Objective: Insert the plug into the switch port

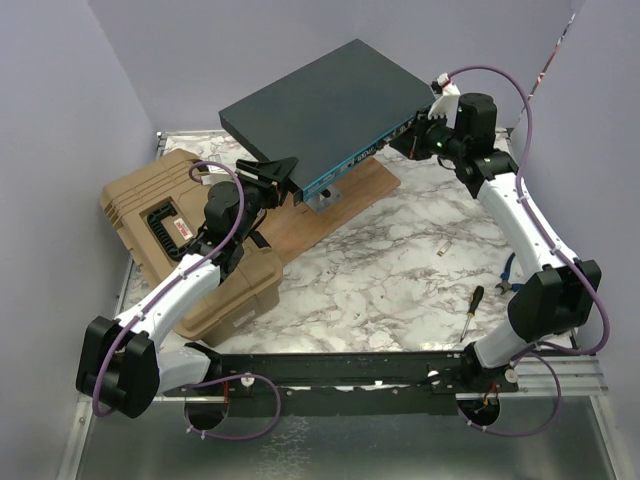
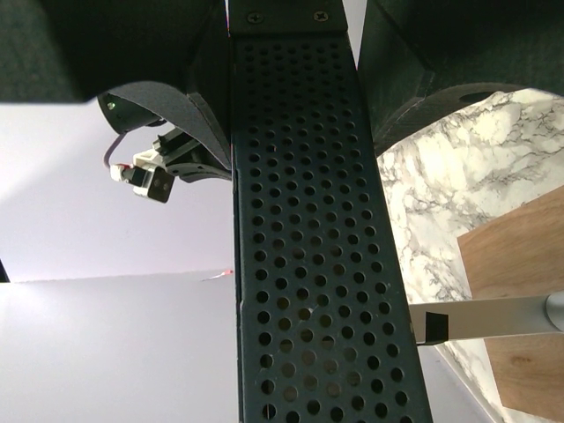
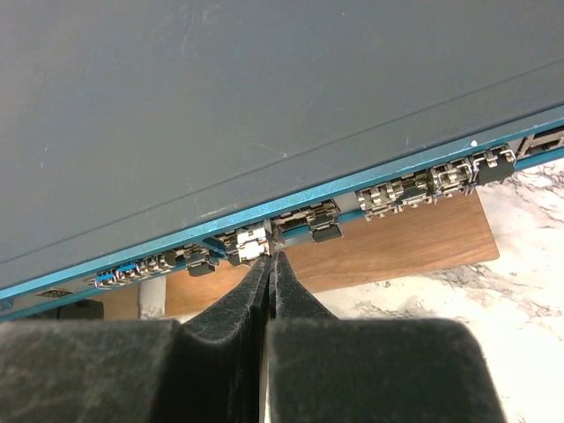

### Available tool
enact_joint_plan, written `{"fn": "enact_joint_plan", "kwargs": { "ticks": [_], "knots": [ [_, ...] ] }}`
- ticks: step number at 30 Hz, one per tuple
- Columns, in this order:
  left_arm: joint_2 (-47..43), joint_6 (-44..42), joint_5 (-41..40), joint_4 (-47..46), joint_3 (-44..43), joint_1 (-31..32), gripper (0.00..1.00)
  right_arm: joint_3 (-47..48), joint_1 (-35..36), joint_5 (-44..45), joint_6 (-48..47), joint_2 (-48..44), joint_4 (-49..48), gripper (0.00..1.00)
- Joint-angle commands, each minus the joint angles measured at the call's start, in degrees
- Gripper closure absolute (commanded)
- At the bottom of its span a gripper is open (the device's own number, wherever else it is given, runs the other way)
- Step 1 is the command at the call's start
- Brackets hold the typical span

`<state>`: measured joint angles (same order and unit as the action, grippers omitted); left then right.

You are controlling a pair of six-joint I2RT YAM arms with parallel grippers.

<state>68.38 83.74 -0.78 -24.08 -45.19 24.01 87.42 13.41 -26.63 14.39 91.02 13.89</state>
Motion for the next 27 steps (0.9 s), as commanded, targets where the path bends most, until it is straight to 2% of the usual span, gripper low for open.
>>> {"fn": "enact_joint_plan", "kwargs": {
  "ticks": [1, 8, 13, 19, 24, 27],
  "knots": [
    [-0.3, -3.7, 5.3, 1.0, 1.6, 1.5, 1.0, 5.0, 5.9, 0.5, 4.2, 5.1, -10.7, 0.96],
    [0.3, -5.0, 6.5, 1.7, 1.2, 2.0, 1.0, 5.4, 8.1, 2.4, 3.6, 6.0, -10.7, 0.96],
    [1.0, -5.4, 7.3, 1.7, 0.9, 2.5, 1.0, 2.7, 10.0, 4.9, 4.4, 7.3, -15.8, 0.96],
    [0.6, -5.4, 7.4, 1.6, 1.5, 2.8, 1.0, 4.9, 10.9, 5.6, 6.7, 9.0, -17.8, 0.96],
    [0.2, -5.2, 6.9, 1.7, 1.7, 2.8, 1.0, 7.9, 11.4, 1.3, 6.0, 10.1, -15.9, 0.96],
    [-0.2, -4.8, 5.9, 1.6, 2.0, 2.7, 1.0, 4.7, 11.3, 3.1, 2.4, 7.4, -14.9, 0.94]
  ]
}}
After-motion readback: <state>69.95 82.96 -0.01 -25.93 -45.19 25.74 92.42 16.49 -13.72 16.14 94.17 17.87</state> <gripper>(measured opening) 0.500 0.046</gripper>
